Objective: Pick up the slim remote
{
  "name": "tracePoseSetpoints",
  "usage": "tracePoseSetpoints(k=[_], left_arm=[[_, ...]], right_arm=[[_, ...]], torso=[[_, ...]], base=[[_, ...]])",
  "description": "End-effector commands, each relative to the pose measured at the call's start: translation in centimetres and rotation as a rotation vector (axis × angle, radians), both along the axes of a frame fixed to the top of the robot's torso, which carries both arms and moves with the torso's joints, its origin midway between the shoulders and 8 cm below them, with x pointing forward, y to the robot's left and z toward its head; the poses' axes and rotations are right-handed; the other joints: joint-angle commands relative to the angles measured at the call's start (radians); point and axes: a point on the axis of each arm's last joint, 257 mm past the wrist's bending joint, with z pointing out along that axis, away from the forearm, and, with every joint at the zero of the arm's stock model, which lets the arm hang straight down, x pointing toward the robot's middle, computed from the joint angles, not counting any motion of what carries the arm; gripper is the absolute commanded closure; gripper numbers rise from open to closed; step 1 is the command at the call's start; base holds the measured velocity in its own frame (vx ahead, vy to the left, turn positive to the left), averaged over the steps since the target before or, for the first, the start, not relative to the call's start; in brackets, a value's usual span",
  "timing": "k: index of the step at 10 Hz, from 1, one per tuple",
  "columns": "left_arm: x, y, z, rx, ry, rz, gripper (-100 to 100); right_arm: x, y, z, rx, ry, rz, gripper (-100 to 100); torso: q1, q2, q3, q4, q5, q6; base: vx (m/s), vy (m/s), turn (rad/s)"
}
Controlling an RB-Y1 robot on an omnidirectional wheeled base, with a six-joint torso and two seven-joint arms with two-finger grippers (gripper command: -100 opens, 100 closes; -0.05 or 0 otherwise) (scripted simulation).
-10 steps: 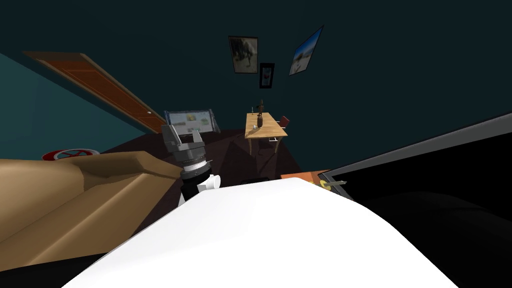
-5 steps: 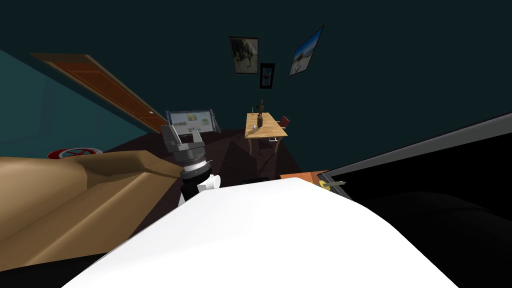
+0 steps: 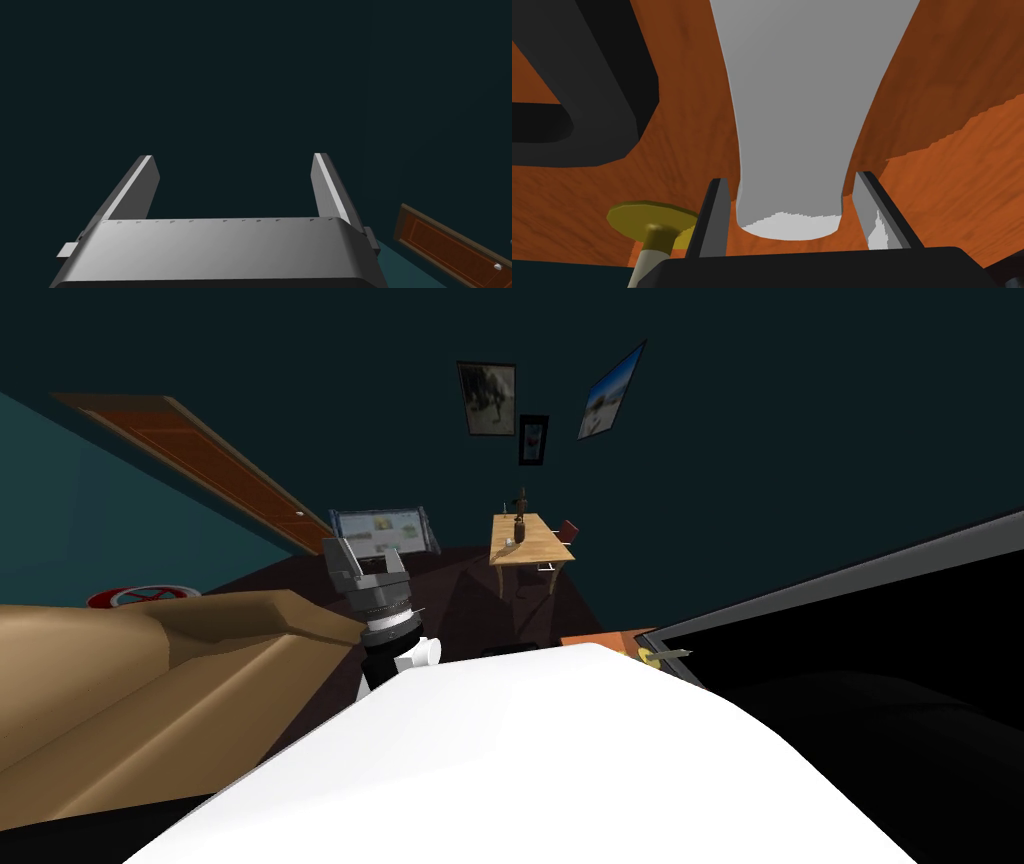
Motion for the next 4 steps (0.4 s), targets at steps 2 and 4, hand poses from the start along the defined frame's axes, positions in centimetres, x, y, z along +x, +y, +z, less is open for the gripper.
tracePoseSetpoints(k=[2, 4], left_arm=[[0.00, 0.00, 0.00, 0.000, 0.000, 0.000, 0], [0.00, 0.00, 0.00, 0.000, 0.000, 0.000, 0]], right_arm=[[-0.81, -1.54, 1.58, 0.002, 0.000, 0.014, 100], [-0.80, -1.22, 1.22, 0.001, 0.002, 0.010, 0]], torso=[[0.001, -0.001, 0.000, 0.000, 0.000, 0.000], [0.000, 0.000, 0.000, 0.000, 0.000, -0.001]], base=[[0.033, 0.064, -0.073], [0.008, 0.019, -0.013]])
